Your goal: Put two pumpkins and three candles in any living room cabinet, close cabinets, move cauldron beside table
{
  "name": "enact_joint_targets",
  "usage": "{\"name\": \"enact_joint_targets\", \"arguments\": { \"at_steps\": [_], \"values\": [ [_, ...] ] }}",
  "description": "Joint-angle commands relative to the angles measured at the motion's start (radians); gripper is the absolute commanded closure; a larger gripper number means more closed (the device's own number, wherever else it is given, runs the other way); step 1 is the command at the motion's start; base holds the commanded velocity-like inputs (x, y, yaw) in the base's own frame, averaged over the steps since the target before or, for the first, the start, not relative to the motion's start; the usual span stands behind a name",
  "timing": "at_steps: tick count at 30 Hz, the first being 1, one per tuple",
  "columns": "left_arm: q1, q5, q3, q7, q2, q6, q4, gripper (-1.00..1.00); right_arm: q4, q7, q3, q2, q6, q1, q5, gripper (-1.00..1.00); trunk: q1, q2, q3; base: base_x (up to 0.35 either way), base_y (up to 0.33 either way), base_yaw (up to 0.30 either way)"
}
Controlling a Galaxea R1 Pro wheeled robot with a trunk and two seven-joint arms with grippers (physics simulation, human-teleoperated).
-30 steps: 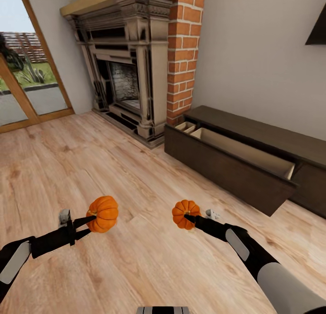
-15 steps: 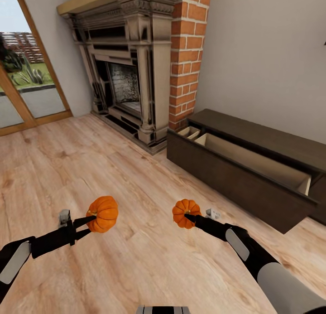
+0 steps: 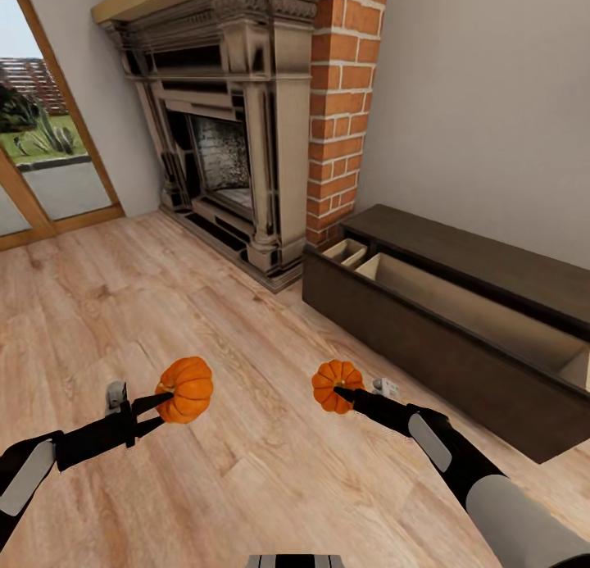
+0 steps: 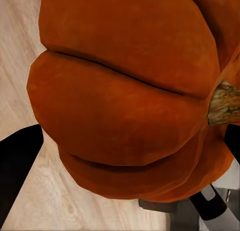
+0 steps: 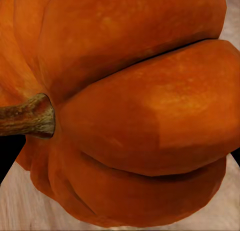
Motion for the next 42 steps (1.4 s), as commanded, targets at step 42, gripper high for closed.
{"name": "enact_joint_targets", "arguments": {
  "at_steps": [42],
  "values": [
    [-0.001,0.018,0.001,-0.002,0.001,0.009,0.003,1.0,-0.001,0.004,0.003,-0.001,0.002,-0.001,-0.012,1.0,0.0,0.0,-0.001,0.273,0.07,0.0]
  ]
}}
